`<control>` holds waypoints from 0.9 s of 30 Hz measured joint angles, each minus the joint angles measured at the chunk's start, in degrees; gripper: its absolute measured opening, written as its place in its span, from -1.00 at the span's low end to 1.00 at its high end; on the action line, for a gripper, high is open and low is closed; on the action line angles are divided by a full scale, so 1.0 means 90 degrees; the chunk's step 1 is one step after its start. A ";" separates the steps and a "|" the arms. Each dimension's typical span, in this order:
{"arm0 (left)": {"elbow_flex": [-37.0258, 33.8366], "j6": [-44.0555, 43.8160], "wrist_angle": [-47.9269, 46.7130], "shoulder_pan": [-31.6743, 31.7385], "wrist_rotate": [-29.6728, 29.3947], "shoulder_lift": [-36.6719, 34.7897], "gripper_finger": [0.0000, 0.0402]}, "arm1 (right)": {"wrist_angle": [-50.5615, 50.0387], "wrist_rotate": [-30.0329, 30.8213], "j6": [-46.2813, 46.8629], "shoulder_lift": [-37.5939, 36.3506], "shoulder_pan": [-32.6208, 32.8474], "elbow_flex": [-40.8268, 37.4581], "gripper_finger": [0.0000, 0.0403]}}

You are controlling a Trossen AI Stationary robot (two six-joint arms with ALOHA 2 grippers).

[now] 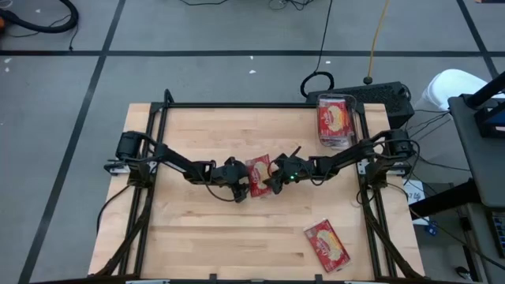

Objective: Sort popcorn bags into baskets
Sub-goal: Put the red popcorn bag into the transparent bin

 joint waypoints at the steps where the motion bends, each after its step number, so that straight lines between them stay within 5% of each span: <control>1: 0.0000 0.0005 -0.0002 0.0000 0.0002 0.0000 0.13 | 0.0086 -0.0020 -0.0072 0.0000 -0.0002 0.0000 0.16; 9: -0.0005 0.0195 0.0047 0.0000 0.0011 0.0007 0.13 | 0.0198 0.0042 -0.0718 0.0000 -0.0055 0.0000 -0.05; 19: -0.0024 0.0559 0.0341 -0.0037 0.0010 0.0021 0.13 | 0.0097 0.0053 -0.1232 0.0000 -0.0166 0.0000 -0.92; 27: -0.0022 0.1129 0.0209 -0.0525 -0.0790 -0.0981 0.13 | -0.1369 -0.0302 -0.1667 -0.1173 -0.0459 0.0001 -0.95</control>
